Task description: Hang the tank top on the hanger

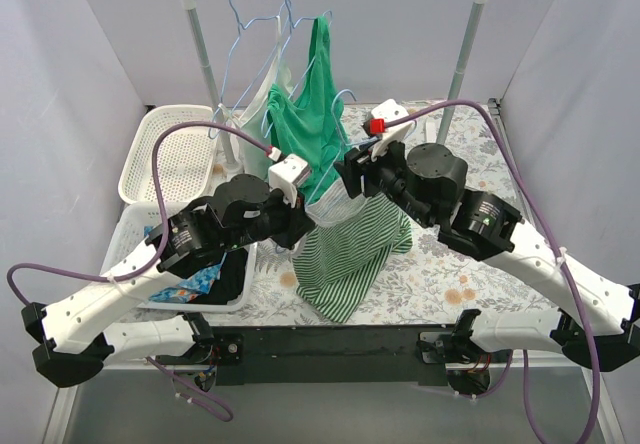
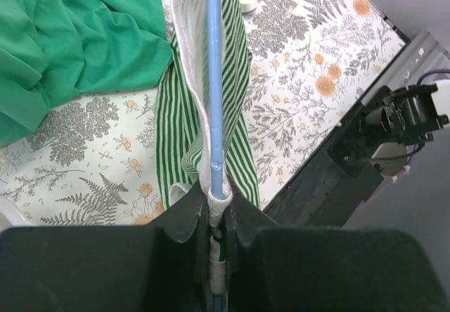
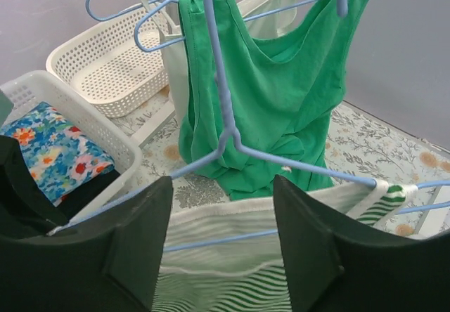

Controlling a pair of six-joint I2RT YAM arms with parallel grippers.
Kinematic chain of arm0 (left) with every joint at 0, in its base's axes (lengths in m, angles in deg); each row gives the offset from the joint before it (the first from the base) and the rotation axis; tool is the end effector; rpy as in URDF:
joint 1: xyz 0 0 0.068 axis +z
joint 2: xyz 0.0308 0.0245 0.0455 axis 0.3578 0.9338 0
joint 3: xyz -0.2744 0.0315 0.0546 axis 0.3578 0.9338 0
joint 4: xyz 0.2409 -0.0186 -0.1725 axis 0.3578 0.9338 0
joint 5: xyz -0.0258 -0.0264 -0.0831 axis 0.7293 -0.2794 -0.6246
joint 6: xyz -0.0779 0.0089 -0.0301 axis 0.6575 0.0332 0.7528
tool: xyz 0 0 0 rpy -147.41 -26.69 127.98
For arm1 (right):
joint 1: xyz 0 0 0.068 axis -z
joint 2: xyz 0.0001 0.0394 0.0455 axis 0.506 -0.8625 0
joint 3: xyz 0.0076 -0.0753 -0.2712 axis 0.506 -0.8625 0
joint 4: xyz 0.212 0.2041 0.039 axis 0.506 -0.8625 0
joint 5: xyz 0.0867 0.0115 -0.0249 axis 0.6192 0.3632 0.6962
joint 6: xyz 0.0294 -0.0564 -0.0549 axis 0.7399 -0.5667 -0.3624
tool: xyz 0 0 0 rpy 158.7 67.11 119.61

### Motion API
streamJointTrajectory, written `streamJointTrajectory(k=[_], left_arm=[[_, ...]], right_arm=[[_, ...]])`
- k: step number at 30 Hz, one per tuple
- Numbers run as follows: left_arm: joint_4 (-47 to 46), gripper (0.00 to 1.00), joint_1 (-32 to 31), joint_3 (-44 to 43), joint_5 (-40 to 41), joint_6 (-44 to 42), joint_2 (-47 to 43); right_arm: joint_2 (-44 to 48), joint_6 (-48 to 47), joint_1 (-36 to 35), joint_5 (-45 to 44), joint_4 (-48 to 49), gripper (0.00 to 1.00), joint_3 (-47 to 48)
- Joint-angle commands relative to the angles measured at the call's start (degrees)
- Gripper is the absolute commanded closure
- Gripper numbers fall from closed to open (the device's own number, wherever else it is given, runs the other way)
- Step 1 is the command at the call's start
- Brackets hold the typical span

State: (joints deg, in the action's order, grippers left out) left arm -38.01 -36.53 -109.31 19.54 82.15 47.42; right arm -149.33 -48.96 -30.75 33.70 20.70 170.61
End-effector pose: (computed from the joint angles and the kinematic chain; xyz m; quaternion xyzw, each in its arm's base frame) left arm 0.1495 -0.2246 0.3995 0.0111 0.8601 -0.4023 0.3134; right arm 0.1736 0.2482 0.4935 -0.2214 0.6939 0.2051 0.6537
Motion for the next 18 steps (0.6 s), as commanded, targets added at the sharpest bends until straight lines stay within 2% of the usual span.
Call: streamJointTrajectory(k=[1, 4, 7, 12, 18], left_arm=[[-7.52, 1.00, 0.28, 0.46, 3.72, 1.61, -2.10], [-7.61, 1.00, 0.37, 0.11, 7.14, 2.84, -1.48], [-7.70, 1.00, 0.37, -1.46, 10.83, 3.54, -0.17], [-3.05, 1.00, 0.28, -10.94, 17.24, 2.06, 6.06], [1.88, 1.00, 0.89, -22.89, 23.32, -0.58, 15.47]], right_arm=[[3.28, 1.29, -0.11, -0.21, 2.84, 0.25, -2.05], [6.00, 3.22, -0.11, -1.70, 3.54, 0.18, -5.03], [11.34, 6.64, -0.11, -5.48, 6.95, 0.16, -11.96], [19.97, 9.29, -0.11, -10.58, 12.33, 0.17, -25.06], [22.46, 14.99, -0.12, -8.31, 10.32, 0.17, -30.96]])
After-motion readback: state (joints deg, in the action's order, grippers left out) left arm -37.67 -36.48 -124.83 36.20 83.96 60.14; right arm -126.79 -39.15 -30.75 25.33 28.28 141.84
